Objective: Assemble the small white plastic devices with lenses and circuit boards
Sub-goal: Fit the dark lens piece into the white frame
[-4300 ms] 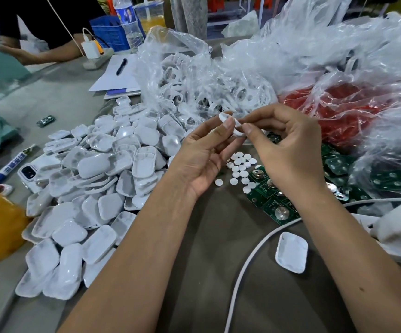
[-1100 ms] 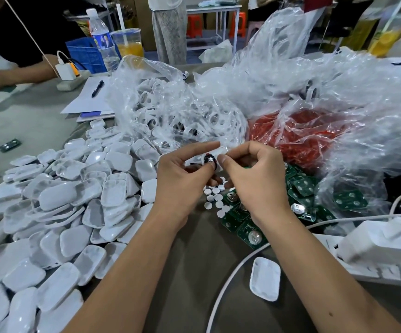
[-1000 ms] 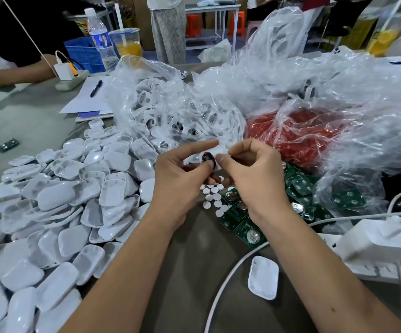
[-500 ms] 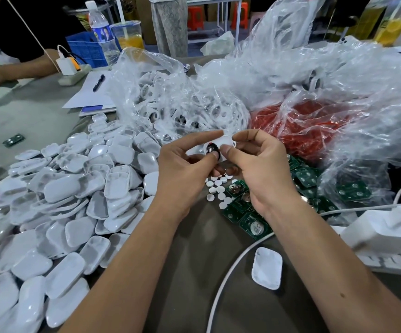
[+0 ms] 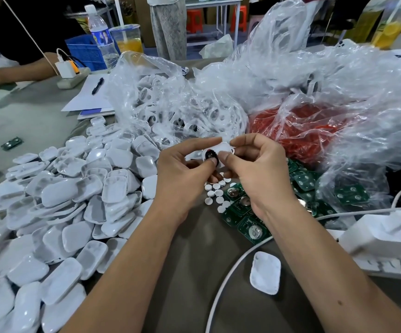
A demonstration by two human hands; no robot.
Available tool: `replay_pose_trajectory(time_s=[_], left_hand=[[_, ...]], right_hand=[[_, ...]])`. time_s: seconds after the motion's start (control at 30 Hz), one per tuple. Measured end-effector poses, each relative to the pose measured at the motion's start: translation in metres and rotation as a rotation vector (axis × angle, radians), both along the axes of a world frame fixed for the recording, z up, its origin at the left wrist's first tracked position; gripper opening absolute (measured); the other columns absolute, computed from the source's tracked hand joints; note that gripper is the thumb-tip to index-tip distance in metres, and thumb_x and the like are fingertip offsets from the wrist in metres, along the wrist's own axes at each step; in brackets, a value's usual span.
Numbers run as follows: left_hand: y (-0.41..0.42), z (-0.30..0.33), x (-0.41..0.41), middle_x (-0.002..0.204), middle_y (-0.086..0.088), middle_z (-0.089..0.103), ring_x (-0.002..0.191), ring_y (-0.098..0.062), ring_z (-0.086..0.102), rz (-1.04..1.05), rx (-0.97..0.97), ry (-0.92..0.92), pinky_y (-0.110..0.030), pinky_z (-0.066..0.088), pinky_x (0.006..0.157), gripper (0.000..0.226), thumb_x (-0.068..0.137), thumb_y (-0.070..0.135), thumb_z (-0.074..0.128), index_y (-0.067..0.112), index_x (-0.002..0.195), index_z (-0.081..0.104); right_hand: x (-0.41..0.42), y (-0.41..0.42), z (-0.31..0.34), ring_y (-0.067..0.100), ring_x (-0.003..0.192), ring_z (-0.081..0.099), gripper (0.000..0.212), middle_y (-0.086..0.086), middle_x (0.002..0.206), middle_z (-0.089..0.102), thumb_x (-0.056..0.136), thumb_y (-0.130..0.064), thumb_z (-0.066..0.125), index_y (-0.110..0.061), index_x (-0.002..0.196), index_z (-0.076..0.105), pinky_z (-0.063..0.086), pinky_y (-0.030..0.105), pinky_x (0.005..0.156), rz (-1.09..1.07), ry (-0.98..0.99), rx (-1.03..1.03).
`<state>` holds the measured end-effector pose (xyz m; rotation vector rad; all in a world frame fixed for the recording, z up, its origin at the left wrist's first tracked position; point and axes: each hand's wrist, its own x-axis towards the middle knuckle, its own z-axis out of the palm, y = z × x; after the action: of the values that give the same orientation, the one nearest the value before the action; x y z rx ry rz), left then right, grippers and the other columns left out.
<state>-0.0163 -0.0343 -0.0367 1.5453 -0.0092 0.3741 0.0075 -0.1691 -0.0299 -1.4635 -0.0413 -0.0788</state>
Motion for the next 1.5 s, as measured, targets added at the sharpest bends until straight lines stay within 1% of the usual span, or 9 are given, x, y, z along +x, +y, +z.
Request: replay_pose_trajectory(time_s=[0.13,0.23,0.4,0.7,0.83,1.07,1.2,1.37,1.5], left_hand=[[0.001,-0.001,0.001,0.074,-0.01,0.076,0.056,-0.021,0.066,0.001,-0.027,0.019,-0.026,0.056,0.056,0.038,0.087,-0.011,0.066,0.018,0.105,0.081],[0.003,-0.002,0.002,0.074,-0.016,0.075,0.055,-0.02,0.065,0.017,-0.043,0.035,-0.027,0.057,0.054,0.037,0.087,-0.009,0.068,0.02,0.104,0.082],[0.005,-0.001,0.003,0.077,-0.008,0.077,0.049,-0.014,0.063,0.004,-0.063,0.021,-0.021,0.053,0.054,0.037,0.086,-0.012,0.067,0.017,0.105,0.081],[0.006,-0.001,0.002,0.077,-0.005,0.076,0.053,-0.016,0.064,-0.03,-0.051,0.001,-0.022,0.054,0.055,0.038,0.085,-0.01,0.067,0.02,0.103,0.082],[0.008,0.0,0.002,0.07,-0.007,0.074,0.054,-0.02,0.064,-0.051,-0.051,0.006,-0.024,0.054,0.056,0.036,0.085,-0.01,0.067,0.016,0.106,0.081],[0.011,0.005,0.0,0.071,0.001,0.074,0.053,-0.02,0.066,-0.067,0.046,0.007,-0.023,0.051,0.053,0.037,0.083,-0.011,0.065,0.015,0.105,0.081],[0.016,0.005,0.0,0.069,-0.006,0.072,0.054,-0.022,0.065,-0.105,0.06,0.023,-0.025,0.052,0.054,0.039,0.083,-0.013,0.064,0.016,0.104,0.08],[0.018,0.005,-0.001,0.069,-0.008,0.072,0.053,-0.022,0.064,-0.136,0.053,0.019,-0.024,0.051,0.053,0.038,0.082,-0.012,0.064,0.015,0.103,0.081],[0.017,0.007,-0.001,0.071,-0.013,0.072,0.054,-0.022,0.064,-0.15,0.027,0.007,-0.024,0.051,0.053,0.038,0.082,-0.01,0.064,0.017,0.102,0.082]], right_hand=[[0.0,0.0,0.001,0.021,0.055,0.073,0.017,0.013,0.08,0.077,0.087,0.003,0.079,-0.008,0.096,0.069,0.059,0.029,0.055,0.01,0.017,0.023],[0.0,0.0,0.002,0.026,0.059,0.075,0.012,0.009,0.08,0.079,0.092,0.006,0.071,-0.006,0.096,0.071,0.063,0.034,0.061,0.026,0.041,0.058],[-0.001,0.0,0.004,0.022,0.058,0.075,0.013,0.006,0.077,0.078,0.095,0.007,0.064,-0.004,0.095,0.071,0.061,0.028,0.058,0.044,0.054,0.095],[-0.001,0.001,0.002,0.031,0.066,0.077,0.018,0.013,0.087,0.079,0.091,0.003,0.072,-0.011,0.104,0.071,0.062,0.036,0.06,0.044,0.028,0.002],[-0.001,0.001,0.002,0.035,0.066,0.077,0.019,0.014,0.087,0.079,0.091,0.004,0.072,-0.011,0.103,0.07,0.066,0.049,0.068,0.06,0.014,-0.013],[0.002,0.0,-0.001,0.021,0.063,0.074,0.025,0.006,0.08,0.073,0.087,0.004,0.077,-0.015,0.098,0.065,0.064,0.041,0.072,0.042,-0.024,-0.102],[0.003,-0.002,-0.002,0.016,0.066,0.072,0.024,0.005,0.08,0.073,0.087,0.005,0.078,-0.014,0.096,0.065,0.063,0.034,0.069,0.062,-0.043,-0.133],[0.003,-0.003,-0.002,0.03,0.074,0.077,0.023,0.013,0.09,0.078,0.088,-0.001,0.079,-0.015,0.103,0.068,0.064,0.052,0.08,0.101,-0.019,-0.157],[0.002,-0.003,-0.001,0.028,0.073,0.077,0.024,0.012,0.089,0.078,0.088,0.0,0.078,-0.017,0.104,0.069,0.064,0.047,0.08,0.118,0.001,-0.098]])
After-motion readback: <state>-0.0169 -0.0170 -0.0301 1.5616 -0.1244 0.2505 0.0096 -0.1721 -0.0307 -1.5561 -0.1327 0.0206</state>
